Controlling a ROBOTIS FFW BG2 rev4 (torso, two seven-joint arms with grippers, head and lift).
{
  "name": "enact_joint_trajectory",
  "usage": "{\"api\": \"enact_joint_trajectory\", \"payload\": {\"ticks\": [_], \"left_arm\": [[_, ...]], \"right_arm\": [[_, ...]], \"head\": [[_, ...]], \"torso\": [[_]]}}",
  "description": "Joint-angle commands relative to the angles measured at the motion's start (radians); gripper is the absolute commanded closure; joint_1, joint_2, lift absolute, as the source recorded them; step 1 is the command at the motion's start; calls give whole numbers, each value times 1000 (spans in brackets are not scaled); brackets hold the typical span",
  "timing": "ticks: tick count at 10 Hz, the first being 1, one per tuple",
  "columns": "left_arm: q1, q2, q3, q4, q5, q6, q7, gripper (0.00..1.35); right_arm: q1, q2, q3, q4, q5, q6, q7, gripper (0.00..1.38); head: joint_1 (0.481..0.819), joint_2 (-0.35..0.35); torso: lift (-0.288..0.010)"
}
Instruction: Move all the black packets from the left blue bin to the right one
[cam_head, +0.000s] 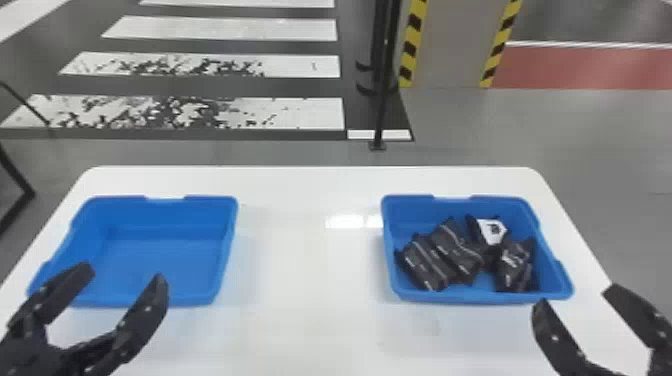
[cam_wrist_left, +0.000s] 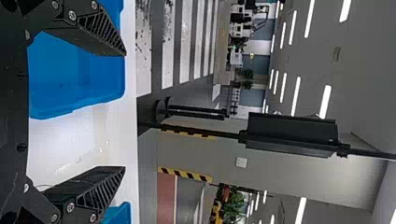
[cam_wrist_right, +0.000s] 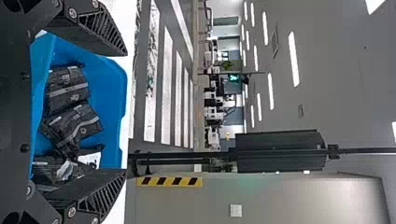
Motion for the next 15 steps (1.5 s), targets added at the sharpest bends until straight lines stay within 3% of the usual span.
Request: {"api": "enact_joint_trajectory", "payload": {"ticks": [1,15], "left_arm": [[1,0,1,0,0,1,1,177],[8,-6,7,0,6,13,0,176]], "right_arm": [[-1,1,-1,0,-3,0,0,140],[2,1,1,5,-30,0,-4,140]], "head": [[695,-26],[695,-24]], "torso": [[-121],[-121]]}}
